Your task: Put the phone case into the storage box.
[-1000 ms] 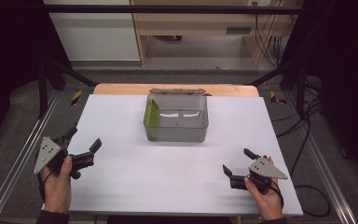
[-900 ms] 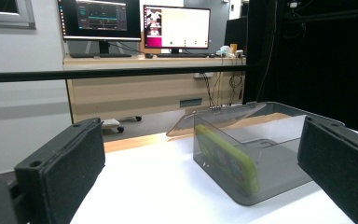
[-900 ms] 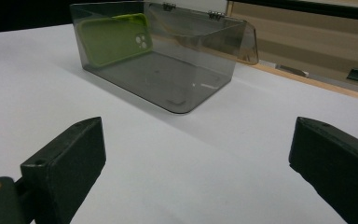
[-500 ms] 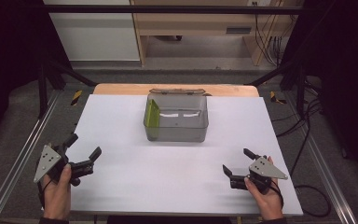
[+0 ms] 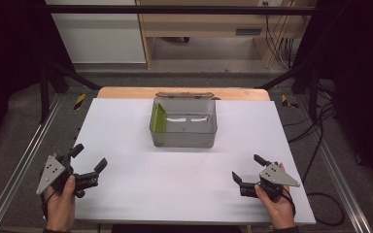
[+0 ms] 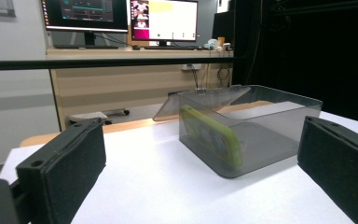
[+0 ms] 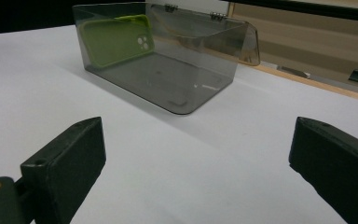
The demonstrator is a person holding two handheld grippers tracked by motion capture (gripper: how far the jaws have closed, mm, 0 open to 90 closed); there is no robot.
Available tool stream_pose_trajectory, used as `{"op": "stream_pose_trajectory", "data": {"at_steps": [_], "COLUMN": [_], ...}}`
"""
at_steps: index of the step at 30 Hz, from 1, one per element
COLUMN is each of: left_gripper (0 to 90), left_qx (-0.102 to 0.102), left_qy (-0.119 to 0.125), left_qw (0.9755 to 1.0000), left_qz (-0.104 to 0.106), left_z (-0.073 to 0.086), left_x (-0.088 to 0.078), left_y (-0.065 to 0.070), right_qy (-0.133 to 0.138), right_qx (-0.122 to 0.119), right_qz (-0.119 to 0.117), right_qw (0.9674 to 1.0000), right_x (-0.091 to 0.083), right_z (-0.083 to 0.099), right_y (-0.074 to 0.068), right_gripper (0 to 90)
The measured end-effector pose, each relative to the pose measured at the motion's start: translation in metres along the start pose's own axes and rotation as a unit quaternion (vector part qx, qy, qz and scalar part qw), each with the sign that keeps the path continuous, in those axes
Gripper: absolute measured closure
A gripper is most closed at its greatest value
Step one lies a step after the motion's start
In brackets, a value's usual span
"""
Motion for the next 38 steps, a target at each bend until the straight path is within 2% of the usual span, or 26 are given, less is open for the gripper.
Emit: {"op": "stream_pose_trajectory", "data": {"at_steps": [8, 19, 31, 34, 37, 38], "left_gripper": [0.6, 0.6, 0.6, 0.5, 0.7, 0.7], "left_qx": [-0.002, -0.006, -0.012, -0.005, -0.011, -0.007], "left_qy": [-0.003, -0.005, 0.002, 0.001, 0.006, 0.008], "left_qw": [1.0000, 0.9999, 0.9999, 1.0000, 0.9999, 0.9999], "left_qz": [0.009, 0.012, -0.003, -0.003, -0.006, -0.006], "left_z": [0.010, 0.015, 0.025, 0.029, 0.028, 0.027], "left_x": [-0.001, -0.003, -0.007, -0.004, -0.003, -0.004], "left_y": [0.004, 0.006, -0.003, 0.000, 0.003, 0.003], "right_qy": [0.001, 0.004, 0.021, 0.023, 0.030, 0.033], "right_qx": [0.001, 0.004, 0.005, 0.005, 0.012, 0.015], "right_qz": [-0.001, -0.001, 0.008, 0.015, 0.021, 0.022], "right_qw": [1.0000, 1.0000, 0.9997, 0.9996, 0.9993, 0.9991], "right_x": [0.000, -0.001, -0.009, -0.010, -0.012, -0.013], "right_z": [0.000, 0.000, 0.000, 0.001, 0.002, 0.002], "right_y": [0.000, 0.000, 0.003, 0.006, 0.008, 0.009], "right_gripper": [3.9, 3.9, 3.6, 3.5, 3.3, 3.3]}}
Point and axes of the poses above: each handheld gripper's, and its own axes: x roughly forward along the jaws, z roughly out of its underside, y roughly to its right, the point moved 3 cm from there along x, roughly forward along the jaws, and after that the axes turned 11 degrees about -z, right-handed, at the moved point
